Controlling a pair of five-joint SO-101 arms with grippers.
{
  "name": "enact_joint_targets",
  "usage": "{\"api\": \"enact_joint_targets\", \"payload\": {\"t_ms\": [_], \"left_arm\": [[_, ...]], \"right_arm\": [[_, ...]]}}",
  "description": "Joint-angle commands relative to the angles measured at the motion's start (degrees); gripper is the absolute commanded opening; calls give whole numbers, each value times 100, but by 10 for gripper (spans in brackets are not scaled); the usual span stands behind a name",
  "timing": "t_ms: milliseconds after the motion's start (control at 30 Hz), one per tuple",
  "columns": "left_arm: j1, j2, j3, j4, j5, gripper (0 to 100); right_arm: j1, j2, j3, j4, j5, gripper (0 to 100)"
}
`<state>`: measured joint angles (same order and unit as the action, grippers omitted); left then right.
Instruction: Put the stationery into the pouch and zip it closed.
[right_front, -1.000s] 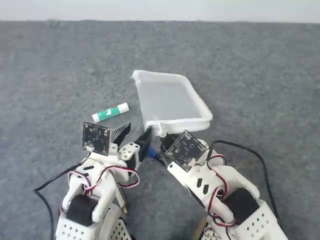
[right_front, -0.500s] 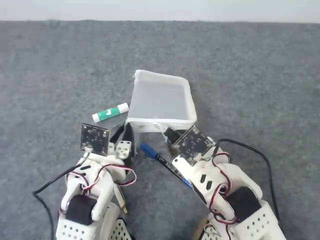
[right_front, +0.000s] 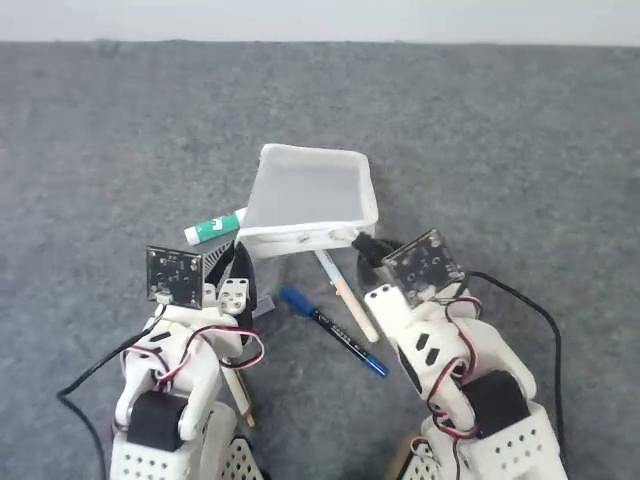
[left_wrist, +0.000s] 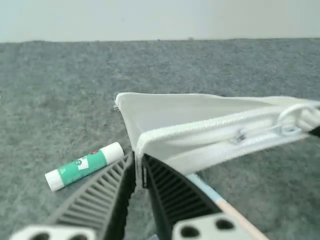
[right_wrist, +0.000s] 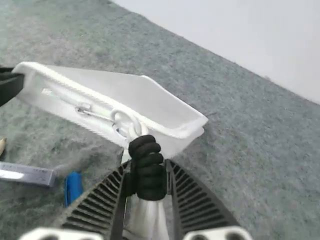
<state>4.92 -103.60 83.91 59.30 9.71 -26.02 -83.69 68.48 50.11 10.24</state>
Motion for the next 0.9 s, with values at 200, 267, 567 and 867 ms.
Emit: {"api": "enact_joint_targets", "payload": {"t_ms": [200,267,567,867], "left_arm": [[-484,-79,-330,26,-88,10],[-492,-79,-330,26,-88,10],[-492,-79,-330,44,-88,10],[-369,-79,-321,132,-70,130]], "right_arm": [[1138,-145,-88,-400,-413,7],[1200,-145,-88,-453,-475,7],[1305,-154,-88,-470,-598,7],[673,-154,-88,-409,-308,7]]}}
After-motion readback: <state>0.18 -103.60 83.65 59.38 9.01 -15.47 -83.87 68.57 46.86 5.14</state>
